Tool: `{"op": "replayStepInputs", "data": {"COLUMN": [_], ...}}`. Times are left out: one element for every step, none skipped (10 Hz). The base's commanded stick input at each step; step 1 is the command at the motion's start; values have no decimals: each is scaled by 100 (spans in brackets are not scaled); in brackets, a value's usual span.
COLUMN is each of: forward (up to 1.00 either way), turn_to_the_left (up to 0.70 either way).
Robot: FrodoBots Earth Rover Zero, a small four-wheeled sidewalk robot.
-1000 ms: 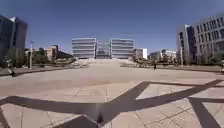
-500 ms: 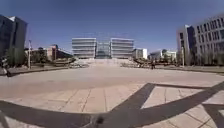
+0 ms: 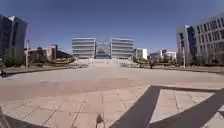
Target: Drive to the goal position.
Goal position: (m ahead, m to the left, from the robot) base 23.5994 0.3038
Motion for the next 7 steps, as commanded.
{"op": "replayStepInputs", "data": {"forward": [70, 70, 70, 70, 70, 70, 70], "turn_to_the_left": [0, 0, 5, 9, 5, 0, 0]}}
